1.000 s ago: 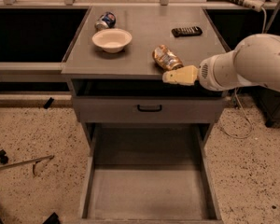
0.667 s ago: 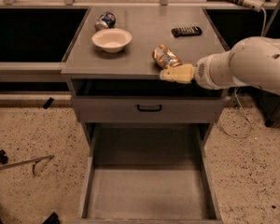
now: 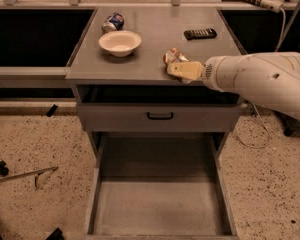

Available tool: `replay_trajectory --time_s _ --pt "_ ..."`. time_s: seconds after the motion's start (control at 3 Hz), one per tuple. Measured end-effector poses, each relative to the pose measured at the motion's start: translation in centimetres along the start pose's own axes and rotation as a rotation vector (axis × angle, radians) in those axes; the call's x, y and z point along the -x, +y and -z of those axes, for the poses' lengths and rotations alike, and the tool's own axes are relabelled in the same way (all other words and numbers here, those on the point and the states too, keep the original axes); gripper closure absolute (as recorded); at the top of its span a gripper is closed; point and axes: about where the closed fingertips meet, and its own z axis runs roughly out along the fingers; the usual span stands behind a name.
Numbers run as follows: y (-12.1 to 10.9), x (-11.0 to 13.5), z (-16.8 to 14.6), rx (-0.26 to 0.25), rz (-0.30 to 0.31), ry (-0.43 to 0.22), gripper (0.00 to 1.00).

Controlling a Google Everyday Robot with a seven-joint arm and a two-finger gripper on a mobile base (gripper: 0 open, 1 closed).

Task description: Place orange can into middle drawer

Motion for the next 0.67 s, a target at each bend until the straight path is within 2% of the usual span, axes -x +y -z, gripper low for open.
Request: replay_trajectory --time_s 0.33,0.67 --pt "-0.71 0.66 0.53 -0.023 0.006 -0.068 0.0" --pt "-0.86 0.82 0.61 -0.026 0.002 -0.077 0.0"
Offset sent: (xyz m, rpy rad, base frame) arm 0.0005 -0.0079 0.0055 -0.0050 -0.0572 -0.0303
